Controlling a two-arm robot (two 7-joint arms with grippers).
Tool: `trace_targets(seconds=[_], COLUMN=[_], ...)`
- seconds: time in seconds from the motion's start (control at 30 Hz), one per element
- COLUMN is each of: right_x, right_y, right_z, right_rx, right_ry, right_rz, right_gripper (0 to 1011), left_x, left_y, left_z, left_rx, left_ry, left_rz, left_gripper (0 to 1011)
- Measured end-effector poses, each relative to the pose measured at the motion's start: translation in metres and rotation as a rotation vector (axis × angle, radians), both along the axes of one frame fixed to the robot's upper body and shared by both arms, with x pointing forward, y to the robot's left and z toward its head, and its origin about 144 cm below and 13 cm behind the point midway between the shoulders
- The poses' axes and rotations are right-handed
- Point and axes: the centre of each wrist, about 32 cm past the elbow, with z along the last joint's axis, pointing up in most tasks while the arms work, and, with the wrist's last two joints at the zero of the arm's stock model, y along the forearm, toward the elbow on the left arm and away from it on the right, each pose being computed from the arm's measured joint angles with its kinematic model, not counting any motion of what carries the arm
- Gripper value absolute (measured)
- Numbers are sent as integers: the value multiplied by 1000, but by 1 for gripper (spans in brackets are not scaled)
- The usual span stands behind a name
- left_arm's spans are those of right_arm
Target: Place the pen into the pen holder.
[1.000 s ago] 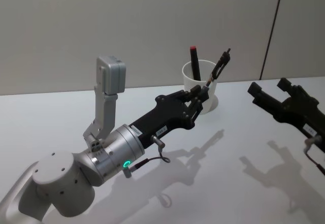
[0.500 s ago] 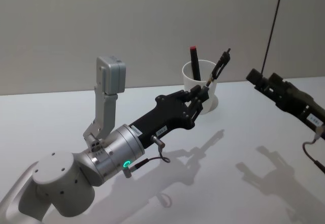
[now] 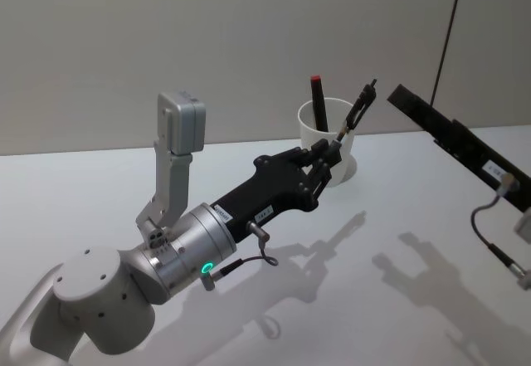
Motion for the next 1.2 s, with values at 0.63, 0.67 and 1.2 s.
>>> trace_targets(seconds=[0.63,0.67,1.2], right_x=[8,9,13], right_y=[32,33,48], right_z=[0,0,-2], right_rx=[20,20,-12], right_ry=[85,84,63], right_rz=[-35,-36,-78], right_gripper=[1001,1002,1001], left_x=[0,0,0], left_y=[0,0,0], left_z=[0,0,0], left_rx=[0,0,0], left_ry=[0,0,0], left_rz=[0,0,0], left_gripper=[135,135,136])
